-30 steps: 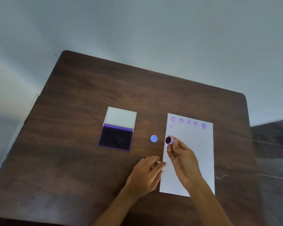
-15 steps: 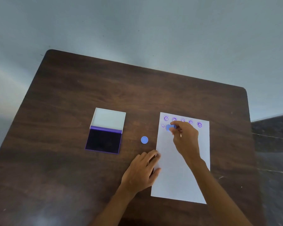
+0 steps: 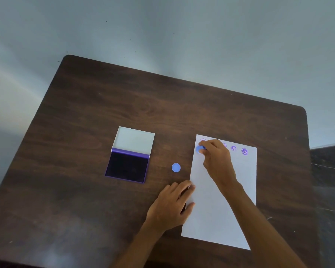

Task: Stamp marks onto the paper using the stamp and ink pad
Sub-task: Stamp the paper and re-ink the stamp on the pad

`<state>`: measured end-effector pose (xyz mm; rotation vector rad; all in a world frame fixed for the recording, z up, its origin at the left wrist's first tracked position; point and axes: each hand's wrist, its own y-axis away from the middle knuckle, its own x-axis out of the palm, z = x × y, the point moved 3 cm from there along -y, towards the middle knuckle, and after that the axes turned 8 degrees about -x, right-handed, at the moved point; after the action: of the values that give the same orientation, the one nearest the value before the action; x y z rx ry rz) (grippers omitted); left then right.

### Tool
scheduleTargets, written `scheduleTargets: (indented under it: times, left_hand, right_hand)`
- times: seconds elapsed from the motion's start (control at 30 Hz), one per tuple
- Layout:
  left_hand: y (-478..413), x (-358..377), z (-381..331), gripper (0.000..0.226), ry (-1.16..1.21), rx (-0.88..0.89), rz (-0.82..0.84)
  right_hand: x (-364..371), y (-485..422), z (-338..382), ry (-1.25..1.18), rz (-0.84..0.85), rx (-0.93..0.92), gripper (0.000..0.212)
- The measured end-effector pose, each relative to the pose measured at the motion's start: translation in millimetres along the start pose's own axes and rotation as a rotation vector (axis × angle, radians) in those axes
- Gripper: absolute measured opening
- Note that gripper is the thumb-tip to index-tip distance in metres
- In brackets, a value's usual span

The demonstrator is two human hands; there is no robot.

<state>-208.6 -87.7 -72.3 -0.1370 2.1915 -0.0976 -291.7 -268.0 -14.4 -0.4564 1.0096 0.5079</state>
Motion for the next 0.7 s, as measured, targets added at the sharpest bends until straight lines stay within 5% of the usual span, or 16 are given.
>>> scheduleTargets:
  times: [0.7]
  left_hand:
    - [2.1, 1.0, 0.1, 0.043, -0.005, -0.018, 0.022]
  right_hand:
    - [5.8, 1.6, -6.1, 0.108, 0.154, -0.142, 0.047]
